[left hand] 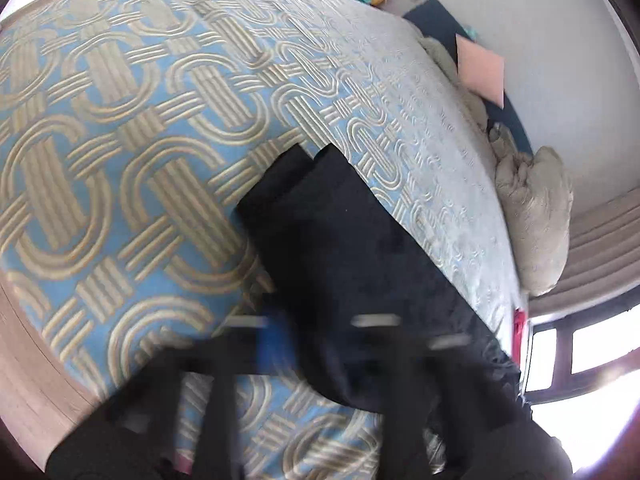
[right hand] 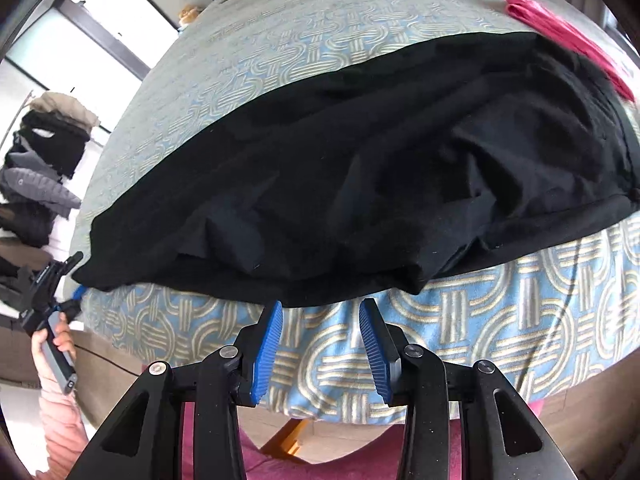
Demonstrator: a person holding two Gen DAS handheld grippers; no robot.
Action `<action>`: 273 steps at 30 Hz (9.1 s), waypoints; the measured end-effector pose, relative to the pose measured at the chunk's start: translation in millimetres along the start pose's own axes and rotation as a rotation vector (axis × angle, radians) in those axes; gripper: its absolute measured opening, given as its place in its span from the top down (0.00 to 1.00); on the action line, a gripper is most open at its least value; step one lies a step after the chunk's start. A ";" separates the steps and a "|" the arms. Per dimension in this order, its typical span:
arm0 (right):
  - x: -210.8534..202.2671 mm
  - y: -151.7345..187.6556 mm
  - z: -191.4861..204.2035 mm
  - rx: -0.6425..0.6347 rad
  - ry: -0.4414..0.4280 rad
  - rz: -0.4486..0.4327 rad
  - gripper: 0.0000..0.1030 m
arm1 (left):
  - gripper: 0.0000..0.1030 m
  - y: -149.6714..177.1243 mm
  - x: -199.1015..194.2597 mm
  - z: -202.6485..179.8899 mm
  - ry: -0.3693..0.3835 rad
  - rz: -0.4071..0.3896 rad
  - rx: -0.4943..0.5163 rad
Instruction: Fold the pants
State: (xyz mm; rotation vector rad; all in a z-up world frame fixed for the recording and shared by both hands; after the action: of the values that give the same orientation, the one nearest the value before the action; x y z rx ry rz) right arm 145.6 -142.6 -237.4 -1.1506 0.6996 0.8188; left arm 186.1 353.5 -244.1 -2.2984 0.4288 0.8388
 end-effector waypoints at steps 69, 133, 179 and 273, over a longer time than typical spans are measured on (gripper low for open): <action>-22.2 -56.8 -25.1 0.094 0.186 -0.082 0.72 | 0.86 -30.3 -2.1 21.3 -0.137 -0.037 0.253; 79.3 -96.4 149.3 0.105 -0.299 0.074 0.55 | 0.86 16.4 -39.0 -183.7 0.159 -0.098 0.535; 129.2 -150.2 89.6 -0.011 -0.319 0.120 0.34 | 0.38 173.3 -30.6 -119.1 0.123 0.203 0.602; -43.0 -51.0 -182.4 0.435 0.028 -0.158 0.69 | 0.34 241.0 -10.8 -270.1 0.261 0.137 1.128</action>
State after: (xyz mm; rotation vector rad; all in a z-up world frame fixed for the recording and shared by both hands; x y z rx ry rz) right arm 154.4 -336.2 -225.0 -0.8115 0.7552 0.4849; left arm 182.1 -4.4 -189.5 -1.3118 0.8995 0.2068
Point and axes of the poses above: each gripper's, at about its wrist camera, not at the fingertips, and x roughly the way its jaws point, z to its left, y to its underside, the point moved 9 cm from there along x, roughly the way its jaws point, and after that the axes turned 14 degrees about -z, right-handed, at the moved point
